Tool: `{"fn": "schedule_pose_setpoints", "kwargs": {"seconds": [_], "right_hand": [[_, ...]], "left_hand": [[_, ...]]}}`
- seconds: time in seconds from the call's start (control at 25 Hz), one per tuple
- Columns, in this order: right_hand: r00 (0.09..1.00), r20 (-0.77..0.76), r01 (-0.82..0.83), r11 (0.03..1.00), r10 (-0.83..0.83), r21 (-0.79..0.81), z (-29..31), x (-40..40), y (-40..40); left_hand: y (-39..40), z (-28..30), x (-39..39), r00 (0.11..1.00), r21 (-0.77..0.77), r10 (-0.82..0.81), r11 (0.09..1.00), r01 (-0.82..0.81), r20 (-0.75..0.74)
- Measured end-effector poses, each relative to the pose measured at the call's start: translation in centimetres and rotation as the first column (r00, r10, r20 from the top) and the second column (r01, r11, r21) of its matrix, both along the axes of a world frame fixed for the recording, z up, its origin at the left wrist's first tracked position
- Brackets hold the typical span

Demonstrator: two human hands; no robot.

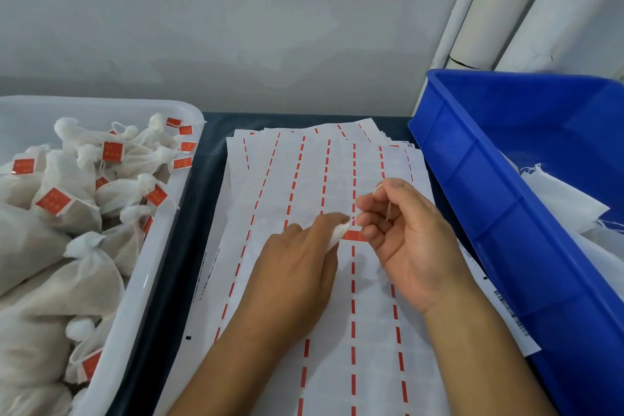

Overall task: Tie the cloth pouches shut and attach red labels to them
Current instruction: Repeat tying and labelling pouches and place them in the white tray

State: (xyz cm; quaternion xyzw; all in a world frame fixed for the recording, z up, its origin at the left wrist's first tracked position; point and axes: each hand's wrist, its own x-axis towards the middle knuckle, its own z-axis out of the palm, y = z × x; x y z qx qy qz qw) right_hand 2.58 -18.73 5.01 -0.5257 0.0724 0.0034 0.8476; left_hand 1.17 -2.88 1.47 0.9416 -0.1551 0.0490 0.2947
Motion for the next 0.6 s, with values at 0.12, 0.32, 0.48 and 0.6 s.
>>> {"fn": "schedule_pose_setpoints", "kwargs": {"seconds": [0.12,0.32,0.48,0.6], "right_hand": [[0.999,0.032,-0.039,0.999,0.039,-0.001,0.3,-0.1,-0.1],[0.988,0.124,-0.076,0.988,0.093,-0.138,0.6,-0.5,0.1],[0.962,0.167,-0.170,0.954,0.215,-0.248,1.0,-1.0,0.6],[0.949,0.149,-0.214,0.914,0.278,-0.344,0.7,-1.1,1.2]], "left_hand": [[0.2,0.5,-0.4,0.998,-0.327,0.037,0.945,-0.019,0.047],[-0.1,1.0,0.0,0.911,-0.544,0.041,0.791,-0.280,-0.410],[-0.1,1.2,0.1,0.813,-0.598,-0.075,0.716,-0.359,-0.577],[0.1,1.0,0.6,0.793,-0.714,-0.133,0.541,-0.445,-0.595]]}}
